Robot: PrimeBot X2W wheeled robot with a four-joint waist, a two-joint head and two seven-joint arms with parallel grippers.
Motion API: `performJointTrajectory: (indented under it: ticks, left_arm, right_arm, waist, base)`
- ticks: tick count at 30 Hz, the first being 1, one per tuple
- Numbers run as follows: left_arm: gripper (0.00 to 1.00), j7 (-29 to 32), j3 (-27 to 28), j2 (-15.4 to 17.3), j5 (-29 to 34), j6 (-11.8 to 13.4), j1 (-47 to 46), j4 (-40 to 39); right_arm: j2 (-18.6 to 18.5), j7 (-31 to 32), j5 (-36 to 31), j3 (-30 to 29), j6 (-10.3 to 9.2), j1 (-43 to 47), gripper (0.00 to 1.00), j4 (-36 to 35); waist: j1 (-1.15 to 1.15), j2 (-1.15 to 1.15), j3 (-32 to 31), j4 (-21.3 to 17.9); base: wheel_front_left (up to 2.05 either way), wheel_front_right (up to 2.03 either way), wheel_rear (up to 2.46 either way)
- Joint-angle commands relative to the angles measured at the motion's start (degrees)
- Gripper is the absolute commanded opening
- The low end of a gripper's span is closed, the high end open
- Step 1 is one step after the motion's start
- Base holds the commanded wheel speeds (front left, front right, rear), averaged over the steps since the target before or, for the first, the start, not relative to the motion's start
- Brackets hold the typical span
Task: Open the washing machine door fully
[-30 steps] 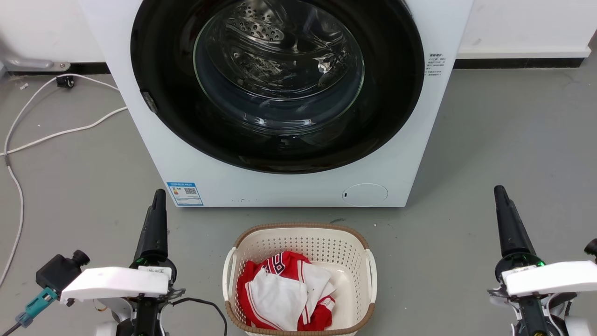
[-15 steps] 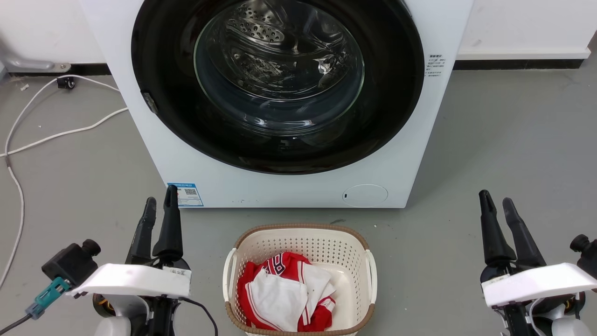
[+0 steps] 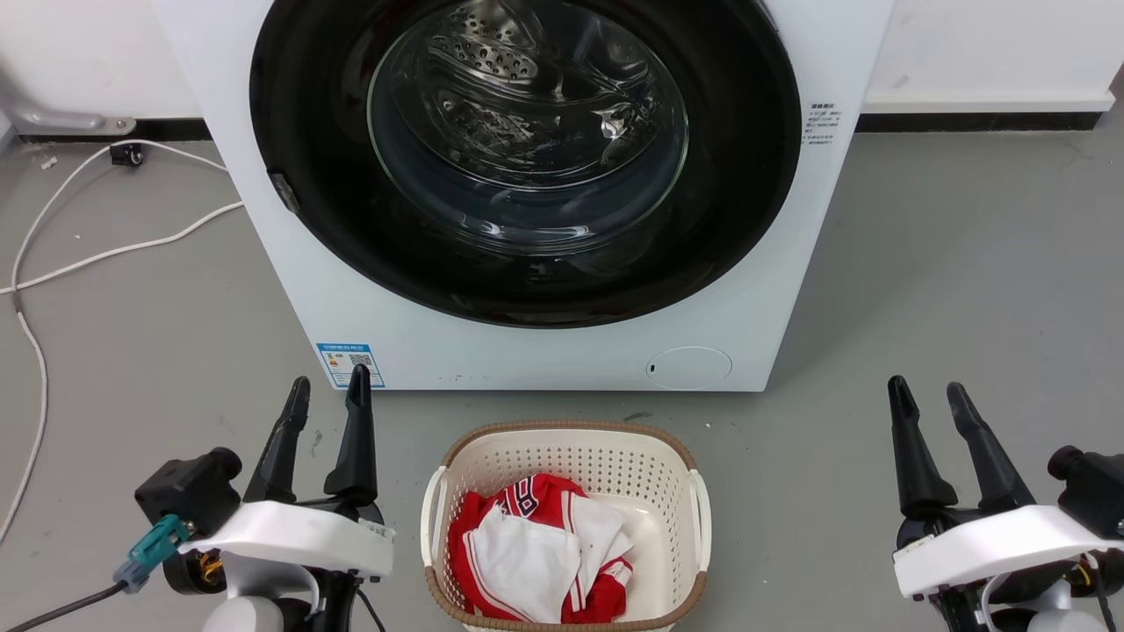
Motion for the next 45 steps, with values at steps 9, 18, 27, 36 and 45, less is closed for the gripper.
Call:
performJointTrajectory:
  ticks: [9, 18, 27, 36, 45]
  left_arm:
    - [1.0, -1.74, -1.61, 1.39, 6.74, 1.59, -0.31, 0.65]
    - [1.0, -3.0, -2.83, 2.15, 11.47, 2.66, -0.74, 0.99]
    - [1.0, -4.11, -3.11, 2.53, 15.25, 3.9, -0.66, 0.54]
    - [1.0, -5.12, -3.21, 2.67, 18.72, 4.5, -0.53, 0.38]
    - [1.0, -6.03, -3.09, 2.4, 21.69, 4.88, 0.1, 0.09]
  right_arm:
    - [0.16, 0.28, -6.58, 0.15, 0.0, 0.88, 1.0, -1.37]
    - [0.21, 0.09, -11.13, 0.28, 0.0, 1.19, 1.0, -1.81]
    - [0.25, -0.2, -13.86, 0.7, 0.0, 1.52, 1.0, -1.78]
    - [0.28, -0.64, -17.11, 0.8, -0.01, 1.67, 1.0, -2.02]
    - [0.32, -1.2, -19.91, 0.99, -0.01, 1.78, 1.0, -2.17]
  waist:
    - [0.0, 0.0, -0.04, -0.07]
    - [0.0, 0.0, -0.12, -0.07]
    - [0.0, 0.0, -0.05, -0.24]
    - [0.0, 0.0, 0.12, -0.38]
    - [0.0, 0.0, 0.16, -0.42]
  base:
    - [0.0, 0.0, 0.0]
    - [0.0, 0.0, 0.0]
    - [0.0, 0.0, 0.0]
    - [0.0, 0.0, 0.0]
    - [0.0, 0.0, 0.0]
